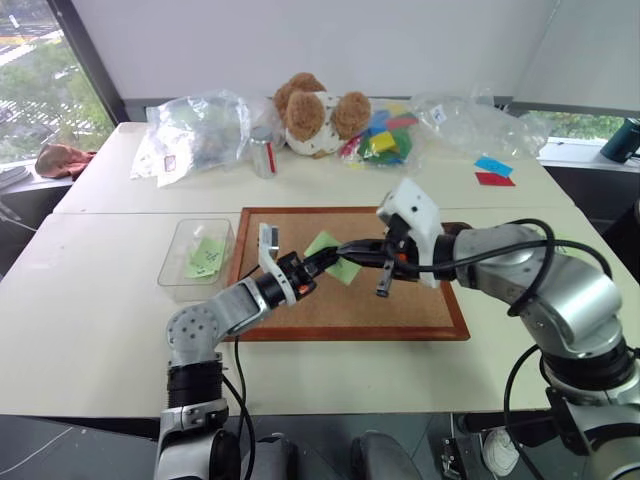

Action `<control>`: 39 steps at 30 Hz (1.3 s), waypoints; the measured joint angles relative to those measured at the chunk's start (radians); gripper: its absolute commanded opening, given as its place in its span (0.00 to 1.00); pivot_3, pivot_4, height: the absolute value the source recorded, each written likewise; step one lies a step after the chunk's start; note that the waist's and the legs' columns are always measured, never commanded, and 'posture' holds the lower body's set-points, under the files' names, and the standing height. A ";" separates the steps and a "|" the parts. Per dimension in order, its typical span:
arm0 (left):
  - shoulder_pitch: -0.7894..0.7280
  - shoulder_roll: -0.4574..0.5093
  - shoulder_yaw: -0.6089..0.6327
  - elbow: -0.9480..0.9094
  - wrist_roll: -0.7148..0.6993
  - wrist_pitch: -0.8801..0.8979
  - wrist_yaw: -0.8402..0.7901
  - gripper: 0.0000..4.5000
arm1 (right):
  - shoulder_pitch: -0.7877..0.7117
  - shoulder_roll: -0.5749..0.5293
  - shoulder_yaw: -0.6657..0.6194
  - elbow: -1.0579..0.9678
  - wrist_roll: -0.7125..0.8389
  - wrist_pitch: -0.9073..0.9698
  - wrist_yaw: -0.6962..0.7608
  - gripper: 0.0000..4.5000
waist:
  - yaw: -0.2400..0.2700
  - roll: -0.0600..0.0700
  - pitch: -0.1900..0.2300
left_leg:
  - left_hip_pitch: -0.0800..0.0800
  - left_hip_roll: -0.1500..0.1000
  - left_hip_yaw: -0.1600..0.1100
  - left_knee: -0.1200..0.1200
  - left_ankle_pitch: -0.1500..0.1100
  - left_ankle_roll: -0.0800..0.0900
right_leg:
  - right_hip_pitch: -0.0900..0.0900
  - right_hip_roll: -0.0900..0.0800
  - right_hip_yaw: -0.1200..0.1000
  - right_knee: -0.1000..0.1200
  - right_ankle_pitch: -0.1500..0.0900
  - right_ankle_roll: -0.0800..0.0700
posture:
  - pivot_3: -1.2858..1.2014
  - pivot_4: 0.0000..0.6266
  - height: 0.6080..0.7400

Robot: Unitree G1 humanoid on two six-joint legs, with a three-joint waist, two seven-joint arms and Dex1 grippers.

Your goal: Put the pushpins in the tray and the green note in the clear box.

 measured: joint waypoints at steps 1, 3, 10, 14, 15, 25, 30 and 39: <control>0.006 0.001 -0.001 0.000 0.001 -0.005 0.000 0.01 | -0.005 -0.001 -0.006 -0.001 0.006 0.004 -0.001 0.00 | 0.000 0.000 0.000 | 0.000 0.000 0.000 0.000 0.000 0.000 | 0.000 0.000 0.000 0.000 0.000 0.000 | 0.52 0.24 1.00; 0.006 0.008 -0.003 0.000 0.004 -0.013 -0.005 0.01 | -0.006 -0.004 -0.009 -0.006 0.014 0.012 -0.002 0.00 | 0.000 0.000 0.000 | 0.000 0.000 0.000 0.000 0.000 0.000 | 0.000 0.000 0.000 0.000 0.000 0.000 | 0.52 0.24 1.00; 0.006 0.027 -0.002 0.001 0.012 -0.035 -0.017 0.01 | -0.005 -0.029 -0.041 0.010 0.014 0.014 -0.024 0.00 | 0.002 0.000 0.000 | 0.000 0.000 0.000 0.000 0.000 0.000 | 0.000 0.000 0.000 0.000 0.000 0.000 | 0.52 0.24 1.00; 0.003 0.033 0.006 0.002 0.007 -0.040 -0.012 0.01 | 0.033 -0.055 -0.106 0.131 -0.057 -0.033 -0.089 0.00 | 0.003 0.000 0.000 | 0.000 0.000 0.000 0.000 0.000 0.000 | 0.000 0.000 0.000 0.000 0.000 0.000 | 0.52 0.24 1.00; 0.003 0.033 0.009 0.002 0.002 -0.040 -0.007 0.01 | 0.042 -0.056 -0.117 0.162 -0.071 -0.045 -0.103 0.00 | 0.003 0.000 0.000 | 0.000 0.000 0.000 0.000 0.000 0.000 | 0.001 0.000 0.000 0.000 0.000 0.000 | 0.52 0.24 1.00; -0.002 0.039 0.035 -0.039 -0.098 -0.041 0.042 0.01 | 0.088 -0.069 -0.237 0.626 -0.241 -0.232 -0.233 0.00 | 0.000 0.000 0.000 | 0.000 0.000 0.001 -0.001 0.000 0.000 | 0.000 0.000 0.000 0.000 0.000 0.000 | 0.52 0.24 1.00; -0.001 0.045 0.025 -0.046 -0.104 -0.052 0.046 0.01 | 0.084 -0.044 -0.234 0.827 -0.282 -0.348 -0.226 0.00 | -0.001 0.000 0.000 | 0.000 0.000 0.001 -0.001 0.000 -0.001 | 0.000 0.001 0.001 0.000 0.000 0.000 | 0.52 0.24 1.00; 0.016 0.070 -0.001 -0.067 -0.122 -0.060 0.062 0.01 | 0.012 0.004 -0.225 1.105 -0.334 -0.512 -0.185 0.00 | -0.002 0.000 0.000 | 0.000 0.000 0.001 0.000 0.001 -0.001 | 0.000 0.001 0.001 0.000 0.000 0.000 | 0.52 0.24 1.00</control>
